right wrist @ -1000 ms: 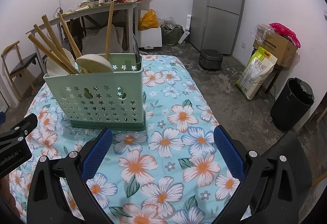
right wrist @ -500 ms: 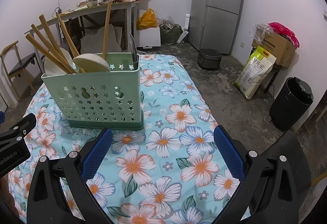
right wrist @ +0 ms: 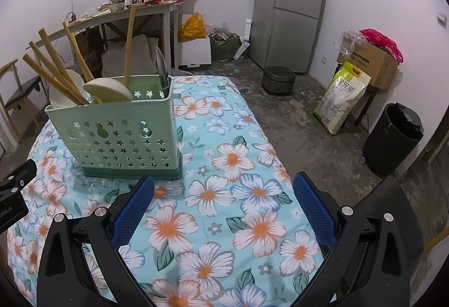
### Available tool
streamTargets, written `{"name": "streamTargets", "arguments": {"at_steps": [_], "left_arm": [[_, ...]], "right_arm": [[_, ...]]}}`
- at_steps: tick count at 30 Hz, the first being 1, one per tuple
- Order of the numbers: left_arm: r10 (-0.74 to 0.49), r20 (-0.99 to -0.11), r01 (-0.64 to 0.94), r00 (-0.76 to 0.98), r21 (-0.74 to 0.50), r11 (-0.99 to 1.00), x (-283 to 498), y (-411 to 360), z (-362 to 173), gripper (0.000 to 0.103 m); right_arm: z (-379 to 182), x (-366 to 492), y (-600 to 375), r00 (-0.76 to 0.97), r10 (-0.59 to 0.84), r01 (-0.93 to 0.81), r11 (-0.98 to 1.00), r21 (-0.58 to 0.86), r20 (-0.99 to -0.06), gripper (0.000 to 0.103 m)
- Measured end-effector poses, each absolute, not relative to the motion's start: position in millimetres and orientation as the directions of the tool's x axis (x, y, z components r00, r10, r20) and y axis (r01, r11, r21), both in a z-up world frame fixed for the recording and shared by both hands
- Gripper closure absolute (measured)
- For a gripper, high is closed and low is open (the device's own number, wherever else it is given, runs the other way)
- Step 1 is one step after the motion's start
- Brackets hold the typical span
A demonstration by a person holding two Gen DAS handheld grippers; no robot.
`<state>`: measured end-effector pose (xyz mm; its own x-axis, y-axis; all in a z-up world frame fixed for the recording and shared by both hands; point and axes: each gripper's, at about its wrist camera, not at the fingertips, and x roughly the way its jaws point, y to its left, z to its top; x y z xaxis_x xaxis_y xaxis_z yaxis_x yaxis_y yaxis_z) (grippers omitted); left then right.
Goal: Organize utensils
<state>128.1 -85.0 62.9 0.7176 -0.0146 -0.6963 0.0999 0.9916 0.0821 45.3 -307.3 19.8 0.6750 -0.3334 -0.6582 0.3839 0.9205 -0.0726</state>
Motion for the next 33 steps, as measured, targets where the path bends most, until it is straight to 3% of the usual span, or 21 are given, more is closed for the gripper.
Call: {"name": "streamTargets", "arguments": {"at_steps": [33], "left_arm": [[-0.013,-0.683,0.102,0.731,0.090,0.991,127.2,-85.9,64.8,0.008]], "right_arm": [[20.6,47.9,-302.2,0.682,-0.325,0.364,0.928,-0.081,-0.655,0.007]]}}
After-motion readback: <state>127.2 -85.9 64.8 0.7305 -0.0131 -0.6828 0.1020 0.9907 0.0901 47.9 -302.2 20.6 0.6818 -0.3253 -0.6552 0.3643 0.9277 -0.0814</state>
